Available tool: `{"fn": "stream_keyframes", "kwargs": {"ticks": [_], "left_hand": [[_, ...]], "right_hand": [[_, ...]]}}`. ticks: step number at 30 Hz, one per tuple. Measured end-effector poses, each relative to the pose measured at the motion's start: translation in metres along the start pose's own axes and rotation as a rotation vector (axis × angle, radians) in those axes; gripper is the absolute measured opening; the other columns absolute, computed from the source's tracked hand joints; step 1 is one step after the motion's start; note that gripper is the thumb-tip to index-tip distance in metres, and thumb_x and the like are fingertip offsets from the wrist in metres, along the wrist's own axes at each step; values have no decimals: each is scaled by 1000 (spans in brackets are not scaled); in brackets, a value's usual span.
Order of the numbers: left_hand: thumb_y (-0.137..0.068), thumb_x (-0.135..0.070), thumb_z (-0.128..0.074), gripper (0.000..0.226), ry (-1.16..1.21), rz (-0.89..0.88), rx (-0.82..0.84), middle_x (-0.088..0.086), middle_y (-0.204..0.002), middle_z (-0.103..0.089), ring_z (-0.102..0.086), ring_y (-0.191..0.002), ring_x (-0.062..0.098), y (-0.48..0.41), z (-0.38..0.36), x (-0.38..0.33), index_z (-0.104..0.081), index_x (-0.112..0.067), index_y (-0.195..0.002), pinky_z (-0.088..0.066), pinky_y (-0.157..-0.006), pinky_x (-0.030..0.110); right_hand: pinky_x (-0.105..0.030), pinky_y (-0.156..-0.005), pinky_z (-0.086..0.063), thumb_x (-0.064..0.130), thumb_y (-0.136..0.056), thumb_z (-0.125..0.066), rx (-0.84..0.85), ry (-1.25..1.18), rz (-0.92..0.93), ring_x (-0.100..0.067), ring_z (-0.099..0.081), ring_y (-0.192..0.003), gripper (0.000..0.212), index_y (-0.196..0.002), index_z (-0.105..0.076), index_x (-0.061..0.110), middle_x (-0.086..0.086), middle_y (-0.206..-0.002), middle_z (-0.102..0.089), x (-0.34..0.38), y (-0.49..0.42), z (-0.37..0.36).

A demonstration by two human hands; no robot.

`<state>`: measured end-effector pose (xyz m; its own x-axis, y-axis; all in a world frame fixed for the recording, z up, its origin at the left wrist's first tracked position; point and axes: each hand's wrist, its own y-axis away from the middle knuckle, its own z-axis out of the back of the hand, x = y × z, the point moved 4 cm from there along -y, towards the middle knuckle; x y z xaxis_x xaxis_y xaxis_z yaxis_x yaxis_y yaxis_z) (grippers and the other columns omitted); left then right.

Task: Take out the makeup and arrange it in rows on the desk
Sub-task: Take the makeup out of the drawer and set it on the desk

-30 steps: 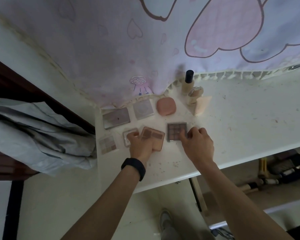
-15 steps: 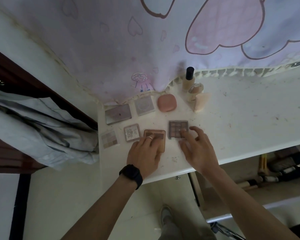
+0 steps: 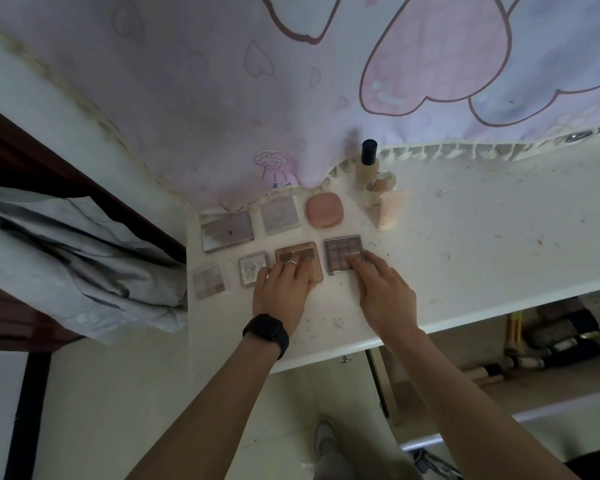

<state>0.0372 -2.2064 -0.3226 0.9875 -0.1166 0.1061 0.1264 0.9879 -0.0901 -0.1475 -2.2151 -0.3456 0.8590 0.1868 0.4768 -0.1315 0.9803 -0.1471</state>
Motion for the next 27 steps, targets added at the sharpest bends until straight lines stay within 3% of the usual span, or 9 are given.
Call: {"fn": "stream_keyframes", "kwargs": {"ticks": [5,11,16,19,23,27], "left_hand": [[-82,-33,-77,41,28,14,6,3,-118,-70,-68,-96,26,1,-1,0,-67,-20,-119,-53,-80,44],[-84,-31,-74,40,44,43,18,4,-117,-69,-66,-98,28,4,-1,-3,-65,-19,-121,-53,-82,42],[-87,-27,-69,40,66,52,32,10,-124,-64,-63,-102,32,6,3,-3,-61,-17,-125,-51,-85,44],[-79,-18,-72,49,98,54,27,12,-120,-64,-61,-105,34,12,12,-20,-59,-15,-127,-50,-88,46],[-79,-18,-73,52,238,-107,-7,8,-125,-64,-60,-113,29,36,20,-75,-61,-17,-129,-51,-93,45],[-74,-17,-74,46,424,-349,27,1,-119,-65,-62,-108,21,65,26,-152,-63,-22,-119,-54,-85,35]], "right_hand": [[-40,-65,-56,20,-101,-55,17,-78,-54,-29,-69,-97,31,-130,-64,27,5,-142,-57,0,-5,8],[-42,-71,-56,26,-104,-48,98,-83,-66,-27,-68,-101,36,-139,-55,31,9,-150,-49,1,-7,5],[-45,-94,-54,23,-103,-46,199,-160,-76,-29,-55,-127,50,-152,-38,32,-2,-160,-36,2,-1,5],[-39,-101,-51,20,-101,-51,188,-264,-66,-25,-54,-129,50,-150,-41,25,-4,-158,-35,-3,17,21],[-30,-100,-51,18,-98,-57,56,-267,-79,-17,-57,-121,36,-134,-60,17,-2,-139,-56,-42,81,54],[-33,-98,-47,26,-95,-52,52,6,-198,-18,-51,-114,32,-122,-67,20,3,-122,-66,-121,156,80]]}}
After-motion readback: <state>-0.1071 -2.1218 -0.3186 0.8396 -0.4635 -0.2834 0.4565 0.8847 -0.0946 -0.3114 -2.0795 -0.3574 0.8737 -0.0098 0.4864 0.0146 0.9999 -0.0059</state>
